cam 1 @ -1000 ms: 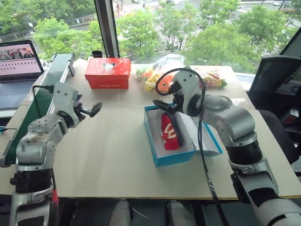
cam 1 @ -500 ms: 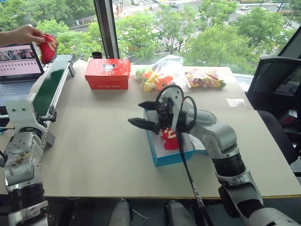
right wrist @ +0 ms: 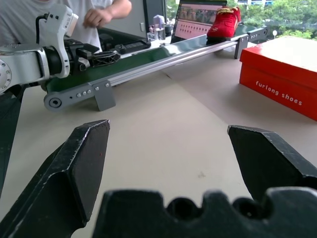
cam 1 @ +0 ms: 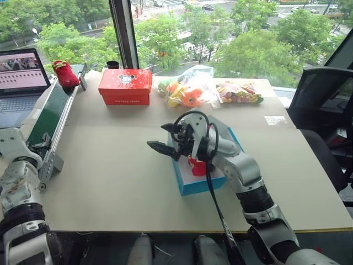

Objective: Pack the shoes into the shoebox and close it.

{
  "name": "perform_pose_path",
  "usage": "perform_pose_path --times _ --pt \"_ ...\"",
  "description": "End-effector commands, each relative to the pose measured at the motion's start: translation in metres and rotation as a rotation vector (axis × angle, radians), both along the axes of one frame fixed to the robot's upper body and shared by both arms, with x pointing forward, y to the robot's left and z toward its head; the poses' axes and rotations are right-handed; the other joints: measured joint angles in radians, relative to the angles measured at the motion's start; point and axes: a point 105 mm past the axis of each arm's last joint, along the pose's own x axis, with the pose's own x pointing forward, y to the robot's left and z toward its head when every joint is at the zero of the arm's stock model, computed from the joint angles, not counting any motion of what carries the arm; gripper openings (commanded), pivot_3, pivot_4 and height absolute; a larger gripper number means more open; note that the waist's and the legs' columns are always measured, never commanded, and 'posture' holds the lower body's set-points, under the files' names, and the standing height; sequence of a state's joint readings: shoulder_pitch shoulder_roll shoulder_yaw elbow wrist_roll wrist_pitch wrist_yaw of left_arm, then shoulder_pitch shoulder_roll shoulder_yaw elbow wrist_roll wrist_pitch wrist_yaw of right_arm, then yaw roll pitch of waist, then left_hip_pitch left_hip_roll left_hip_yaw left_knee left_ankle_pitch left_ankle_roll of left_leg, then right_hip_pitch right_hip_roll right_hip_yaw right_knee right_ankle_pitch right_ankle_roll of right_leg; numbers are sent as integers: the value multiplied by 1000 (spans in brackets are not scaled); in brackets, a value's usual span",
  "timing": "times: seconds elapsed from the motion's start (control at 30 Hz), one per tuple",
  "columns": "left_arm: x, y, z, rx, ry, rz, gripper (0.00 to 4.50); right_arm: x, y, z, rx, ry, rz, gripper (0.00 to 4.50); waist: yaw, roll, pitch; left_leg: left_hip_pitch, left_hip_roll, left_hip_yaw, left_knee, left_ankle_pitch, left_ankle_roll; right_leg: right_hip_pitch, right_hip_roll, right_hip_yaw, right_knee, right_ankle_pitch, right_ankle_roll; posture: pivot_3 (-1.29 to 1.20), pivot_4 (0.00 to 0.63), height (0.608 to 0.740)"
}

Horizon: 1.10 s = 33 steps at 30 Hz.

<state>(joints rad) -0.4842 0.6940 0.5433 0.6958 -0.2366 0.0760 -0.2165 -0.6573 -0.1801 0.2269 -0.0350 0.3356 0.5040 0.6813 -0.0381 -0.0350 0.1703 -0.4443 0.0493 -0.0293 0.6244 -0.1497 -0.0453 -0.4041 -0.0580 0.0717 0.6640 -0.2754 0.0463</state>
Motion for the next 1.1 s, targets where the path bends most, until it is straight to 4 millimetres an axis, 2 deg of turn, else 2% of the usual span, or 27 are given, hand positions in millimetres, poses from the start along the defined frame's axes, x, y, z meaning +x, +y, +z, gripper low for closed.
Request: perform_pose_path --times 0.03,0.23,0.33,0.4,0.57,0.7,0.8,0.93,1.1 --pt "9 -5 17 56 -50 -43 4500 -3 -3 16 41 -61 -12 4481 1 0 0 0 0 0 0 0 0 0 0 0 0 0 0 0 150 739" --pt "25 -18 30 55 -99 -12 4500 -1 -4 16 33 -69 -28 4481 2 0 0 0 0 0 0 0 0 0 0 0 0 0 0 0 150 739" --pt "39 -29 47 -10 -147 22 4500 -1 -3 16 30 -68 -26 4481 3 0 0 0 0 0 0 0 0 0 0 0 0 0 0 0 150 739" --pt "51 -37 55 -41 -140 36 4500 -1 -2 16 28 -68 -24 4481 9 -1 0 -1 0 -1 1 0 0 0 0 -1 0 0 0 0 150 739" --pt "64 -44 63 -77 -107 55 4500 -1 -1 16 29 -68 -22 4481 1 -1 0 -1 0 -1 0 0 0 0 0 -1 0 0 0 0 150 739" --pt "73 -41 69 -145 -86 147 4500 0 0 15 24 -69 -25 4481 1 -1 0 -1 0 -2 0 0 0 -1 0 -2 1 0 0 0 150 739" --pt "72 -33 62 -229 -68 225 4500 -1 -1 14 22 -65 -23 4481 -1 -1 0 -1 -1 -1 0 0 0 0 0 -2 0 0 0 0 150 739" --pt "74 -33 65 -205 -50 247 4500 -1 -1 14 18 -63 -24 4481 -5 -1 0 -1 0 -1 -1 0 0 -1 0 -2 1 0 0 0 150 739" --pt "68 -23 59 -201 -18 299 4500 0 -3 15 14 -66 -31 4481 -4 -1 0 -2 -1 -1 -1 0 0 -1 0 -2 0 0 0 0 150 739"
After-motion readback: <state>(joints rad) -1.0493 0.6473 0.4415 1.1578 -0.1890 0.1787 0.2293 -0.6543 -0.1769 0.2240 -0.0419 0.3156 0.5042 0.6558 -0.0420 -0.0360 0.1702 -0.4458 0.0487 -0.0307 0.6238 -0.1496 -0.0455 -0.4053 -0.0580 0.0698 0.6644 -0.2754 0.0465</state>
